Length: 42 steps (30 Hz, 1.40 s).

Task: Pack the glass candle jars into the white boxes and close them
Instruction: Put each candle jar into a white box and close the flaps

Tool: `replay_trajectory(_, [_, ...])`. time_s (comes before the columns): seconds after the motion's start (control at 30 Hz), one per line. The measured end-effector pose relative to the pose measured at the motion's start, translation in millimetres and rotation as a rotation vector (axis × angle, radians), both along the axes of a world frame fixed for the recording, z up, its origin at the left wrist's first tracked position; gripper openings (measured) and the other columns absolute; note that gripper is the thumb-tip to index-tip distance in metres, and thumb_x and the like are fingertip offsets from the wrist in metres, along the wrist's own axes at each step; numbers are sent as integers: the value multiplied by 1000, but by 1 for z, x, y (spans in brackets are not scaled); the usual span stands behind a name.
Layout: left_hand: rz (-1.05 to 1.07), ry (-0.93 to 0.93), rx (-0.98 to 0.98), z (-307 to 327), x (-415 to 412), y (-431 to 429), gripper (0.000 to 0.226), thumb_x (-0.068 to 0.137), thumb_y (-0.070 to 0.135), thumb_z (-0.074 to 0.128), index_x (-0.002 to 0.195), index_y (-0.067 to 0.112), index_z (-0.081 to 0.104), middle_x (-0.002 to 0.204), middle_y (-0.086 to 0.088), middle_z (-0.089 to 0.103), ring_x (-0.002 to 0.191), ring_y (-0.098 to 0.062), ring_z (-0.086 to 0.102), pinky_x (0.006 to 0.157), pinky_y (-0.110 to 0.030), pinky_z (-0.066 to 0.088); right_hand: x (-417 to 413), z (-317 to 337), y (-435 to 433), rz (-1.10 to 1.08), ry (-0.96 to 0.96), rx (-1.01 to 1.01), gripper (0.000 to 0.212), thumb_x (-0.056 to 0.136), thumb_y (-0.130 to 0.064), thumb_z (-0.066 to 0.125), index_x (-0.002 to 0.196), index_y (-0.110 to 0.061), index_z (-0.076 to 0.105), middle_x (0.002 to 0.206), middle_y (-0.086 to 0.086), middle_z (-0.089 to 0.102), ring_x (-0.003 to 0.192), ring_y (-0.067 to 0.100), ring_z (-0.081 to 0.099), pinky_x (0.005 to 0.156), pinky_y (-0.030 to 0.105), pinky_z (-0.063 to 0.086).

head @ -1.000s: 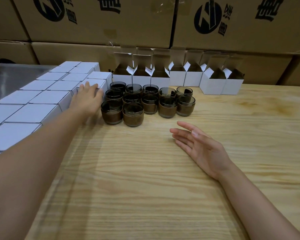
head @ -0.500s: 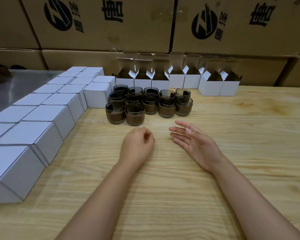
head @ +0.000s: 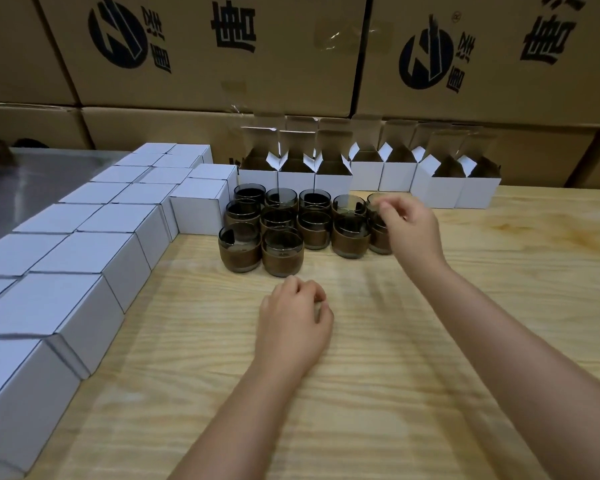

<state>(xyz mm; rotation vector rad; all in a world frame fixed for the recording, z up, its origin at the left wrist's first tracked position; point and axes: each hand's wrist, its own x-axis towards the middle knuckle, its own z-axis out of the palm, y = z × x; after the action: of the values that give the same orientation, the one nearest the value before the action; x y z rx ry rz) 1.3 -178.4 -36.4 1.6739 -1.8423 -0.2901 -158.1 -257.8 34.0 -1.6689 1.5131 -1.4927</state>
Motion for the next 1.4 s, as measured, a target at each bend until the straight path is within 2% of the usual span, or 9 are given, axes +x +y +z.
replay_trajectory(0.13, [-9,-13,-11,0,-1,0,17,93,36,47,105,29,56,104,13,46,104,-7,43,96,-28,33,16,14,-84,-18,526,97,32,98,-23,43,108,-4,66,126,5,51,116,20,46,93,31,38])
replay_trajectory(0.37, [-19,-11,-29,-3,0,0,18,93,38,45,108,31,54,105,16,43,103,-4,42,95,-24,31,42,14,-161,105,691,319,58,102,-47,24,147,-11,32,151,9,36,137,29,33,112,44,28])
replay_trajectory(0.5, [-6,10,-44,-3,-1,0,18,92,34,49,107,27,56,105,13,45,101,-6,45,94,-25,33,41,7,-177,77,798,397,64,101,-50,20,135,-3,47,146,12,40,129,33,40,108,45,33])
replay_trajectory(0.67, [0,-6,-38,-5,0,-2,19,92,32,47,109,28,55,104,15,43,100,-5,43,92,-24,32,32,8,-171,47,661,291,51,101,-45,29,122,-3,50,125,14,48,111,27,49,100,43,40])
replay_trajectory(0.8, [1,-23,-6,-4,0,-3,21,91,31,48,110,26,55,105,13,43,104,-7,44,94,-26,32,24,33,-137,-10,663,-1,42,102,-31,35,120,1,57,135,9,44,122,26,42,101,38,37])
replay_trajectory(0.97, [3,-22,52,-1,0,-3,27,88,31,50,113,24,55,106,10,44,109,-12,45,95,-28,31,21,54,-59,-123,533,-344,22,93,-10,45,101,-4,64,116,7,54,108,22,45,88,26,35])
replay_trajectory(1.07, [-17,18,109,4,-1,-1,53,83,52,52,129,28,46,114,8,48,117,-14,46,100,-34,31,24,43,5,-149,462,-470,23,81,-1,44,92,-2,64,102,9,58,98,26,48,84,29,37])
replay_trajectory(1.2, [-124,140,157,12,0,4,106,58,88,41,148,38,14,136,10,48,123,-11,47,100,-44,33,26,8,73,-193,445,-488,25,68,1,42,83,0,62,90,12,60,88,32,51,79,41,41])
replay_trajectory(1.4, [-194,147,153,18,3,9,130,46,86,49,150,38,-11,152,17,32,136,-12,37,107,-55,28,27,-38,108,-201,513,-495,20,64,3,43,72,-2,60,80,9,62,74,32,53,67,37,34])
